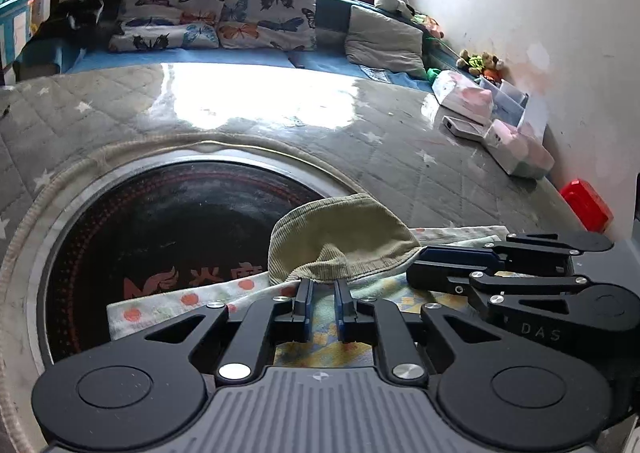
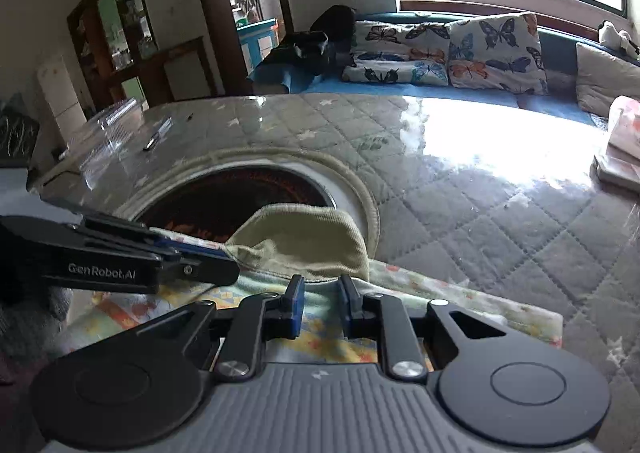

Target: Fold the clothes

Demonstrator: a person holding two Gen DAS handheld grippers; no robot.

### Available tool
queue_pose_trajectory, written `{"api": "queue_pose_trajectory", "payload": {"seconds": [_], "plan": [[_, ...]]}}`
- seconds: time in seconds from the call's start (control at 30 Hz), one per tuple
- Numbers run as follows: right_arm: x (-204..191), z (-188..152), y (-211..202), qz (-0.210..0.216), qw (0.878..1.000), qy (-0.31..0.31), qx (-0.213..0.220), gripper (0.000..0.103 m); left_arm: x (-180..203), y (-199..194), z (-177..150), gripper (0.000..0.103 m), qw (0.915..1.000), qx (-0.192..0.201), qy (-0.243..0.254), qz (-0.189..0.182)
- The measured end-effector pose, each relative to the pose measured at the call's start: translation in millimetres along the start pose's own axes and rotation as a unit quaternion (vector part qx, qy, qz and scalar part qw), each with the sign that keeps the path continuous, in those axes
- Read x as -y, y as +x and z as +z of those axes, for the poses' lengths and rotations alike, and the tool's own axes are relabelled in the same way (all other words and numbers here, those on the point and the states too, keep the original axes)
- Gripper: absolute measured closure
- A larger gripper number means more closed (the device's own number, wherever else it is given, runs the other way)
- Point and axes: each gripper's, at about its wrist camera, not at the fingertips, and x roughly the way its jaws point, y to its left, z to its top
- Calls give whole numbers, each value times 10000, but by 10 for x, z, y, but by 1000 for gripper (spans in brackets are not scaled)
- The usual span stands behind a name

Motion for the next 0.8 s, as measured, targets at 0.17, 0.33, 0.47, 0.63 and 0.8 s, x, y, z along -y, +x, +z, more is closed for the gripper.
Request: {"api": "queue_pose_trajectory", "payload": {"seconds": [0.17, 0.33, 0.47, 0.63, 0.8], "plan": [[-146, -15, -174, -6, 9995, -307, 45, 85, -19, -37, 15, 89, 9999, 61, -151, -26], [-364, -117, -349, 120, 9974, -715, -58, 84, 71, -221, -48, 89, 9997, 183, -101, -93], [-485, -210, -461, 165, 9956, -918, -114, 84, 210, -455, -208, 89, 9992, 270, 121, -266], [-573, -358, -513, 246, 9949, -965, -167, 84, 320, -623, -472, 90, 9986, 277, 273, -349], [-675, -516, -645, 326, 9951, -927, -129, 84, 397, -668, -727, 90, 9986, 205, 369, -332]]}}
